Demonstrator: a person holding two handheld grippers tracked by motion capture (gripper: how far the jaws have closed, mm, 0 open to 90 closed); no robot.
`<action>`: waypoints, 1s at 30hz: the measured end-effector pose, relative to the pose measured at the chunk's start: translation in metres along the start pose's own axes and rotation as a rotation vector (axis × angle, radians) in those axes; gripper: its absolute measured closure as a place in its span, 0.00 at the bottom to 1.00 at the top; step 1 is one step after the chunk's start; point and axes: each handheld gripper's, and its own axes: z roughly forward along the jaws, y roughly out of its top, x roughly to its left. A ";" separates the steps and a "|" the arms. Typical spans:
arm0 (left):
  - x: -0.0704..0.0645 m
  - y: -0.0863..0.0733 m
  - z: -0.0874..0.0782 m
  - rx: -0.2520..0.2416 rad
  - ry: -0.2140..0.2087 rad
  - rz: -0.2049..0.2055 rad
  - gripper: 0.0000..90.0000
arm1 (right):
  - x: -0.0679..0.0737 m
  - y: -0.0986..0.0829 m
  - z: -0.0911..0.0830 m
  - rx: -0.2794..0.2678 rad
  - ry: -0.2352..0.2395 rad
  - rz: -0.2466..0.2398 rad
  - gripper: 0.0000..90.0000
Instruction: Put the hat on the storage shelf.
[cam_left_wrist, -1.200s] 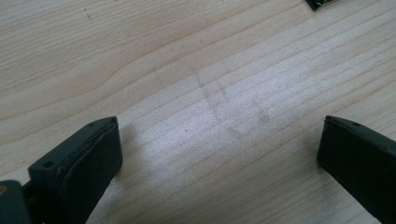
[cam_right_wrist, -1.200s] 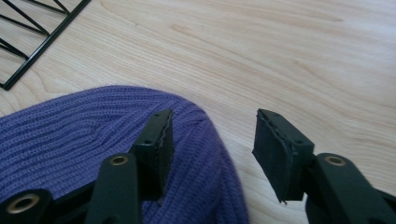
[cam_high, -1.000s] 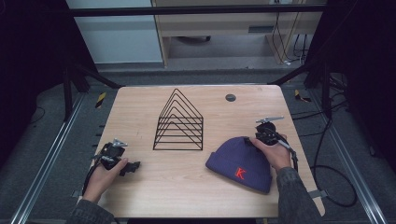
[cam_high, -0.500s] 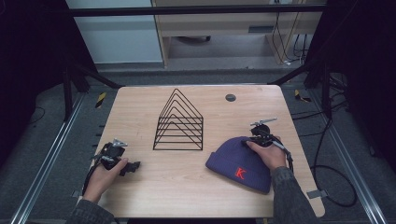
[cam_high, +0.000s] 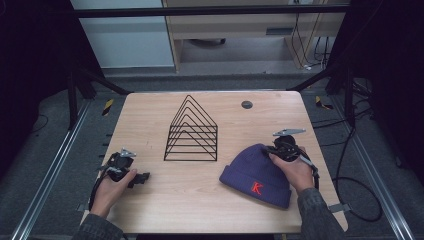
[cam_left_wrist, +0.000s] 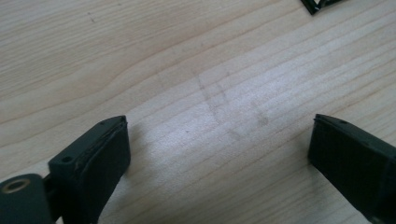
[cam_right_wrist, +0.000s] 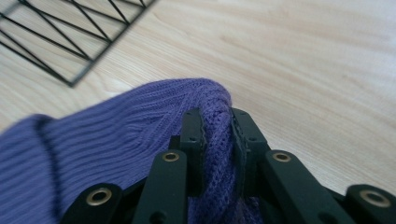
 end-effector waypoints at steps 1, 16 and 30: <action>0.001 0.000 -0.001 -0.017 -0.003 -0.011 0.06 | 0.003 0.000 -0.005 -0.013 0.001 -0.009 0.86; -0.003 0.005 -0.024 -0.183 0.012 -0.020 0.06 | 0.054 0.024 -0.078 -0.185 0.083 -0.152 0.87; -0.014 0.020 -0.050 -0.302 -0.012 -0.012 0.08 | 0.060 0.070 -0.096 -0.229 0.080 -0.187 0.87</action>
